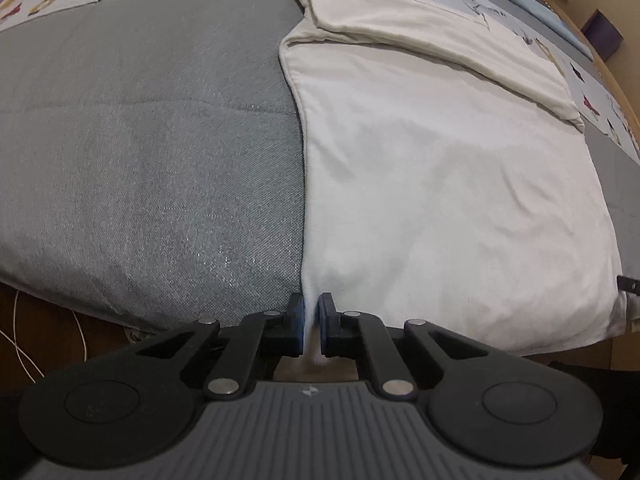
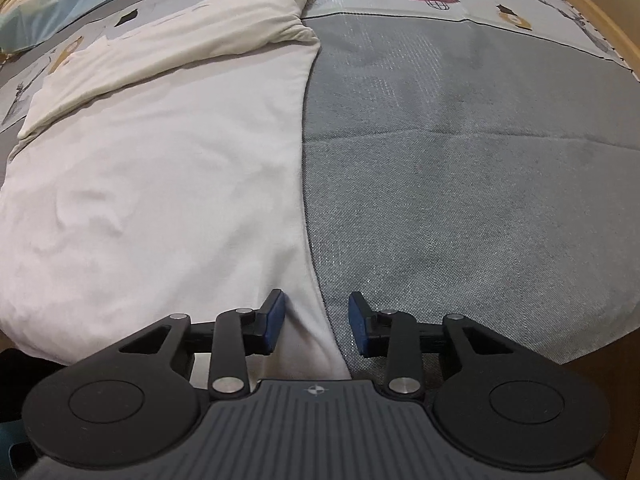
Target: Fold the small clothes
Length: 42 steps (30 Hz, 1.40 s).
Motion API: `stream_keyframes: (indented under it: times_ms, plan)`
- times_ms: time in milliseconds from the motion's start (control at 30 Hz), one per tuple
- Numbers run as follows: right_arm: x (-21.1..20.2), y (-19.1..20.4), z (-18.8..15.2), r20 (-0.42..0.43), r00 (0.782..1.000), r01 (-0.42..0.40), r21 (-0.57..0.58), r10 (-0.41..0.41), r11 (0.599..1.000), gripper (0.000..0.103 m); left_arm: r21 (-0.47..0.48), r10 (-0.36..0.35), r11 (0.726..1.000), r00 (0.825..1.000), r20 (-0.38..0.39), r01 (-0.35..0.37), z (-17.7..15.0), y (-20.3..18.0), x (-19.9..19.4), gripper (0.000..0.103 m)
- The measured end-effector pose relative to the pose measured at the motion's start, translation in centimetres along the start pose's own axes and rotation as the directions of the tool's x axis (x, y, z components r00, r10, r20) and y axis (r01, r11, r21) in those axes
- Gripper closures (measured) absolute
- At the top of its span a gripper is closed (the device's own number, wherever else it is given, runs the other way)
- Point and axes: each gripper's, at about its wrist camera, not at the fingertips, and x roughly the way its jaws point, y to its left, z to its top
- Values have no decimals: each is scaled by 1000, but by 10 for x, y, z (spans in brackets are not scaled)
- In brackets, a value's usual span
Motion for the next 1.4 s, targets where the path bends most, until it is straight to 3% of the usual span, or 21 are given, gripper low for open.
stream_keyframes:
  times_ms: [367,567,800,1400]
  plan:
    - [1,8,0,0,1000,15,-36,-15,999,67,43,7,999,1000,-16,-6,1,-5,2,95]
    - [0,14,-1,4,1000,-8,-50,9,999,87,56,17,998,1000,-10,-16,1,-6,3,95]
    - [-2,16,-2,15,1000,-9,-51,10,999,98,59,21,998,1000,-6,-21,0,-8,1,97]
    - [-37,12,4,155,983,-94,-17,95,995,100,90,-9,996,997,77,2,4,-18,-32,100]
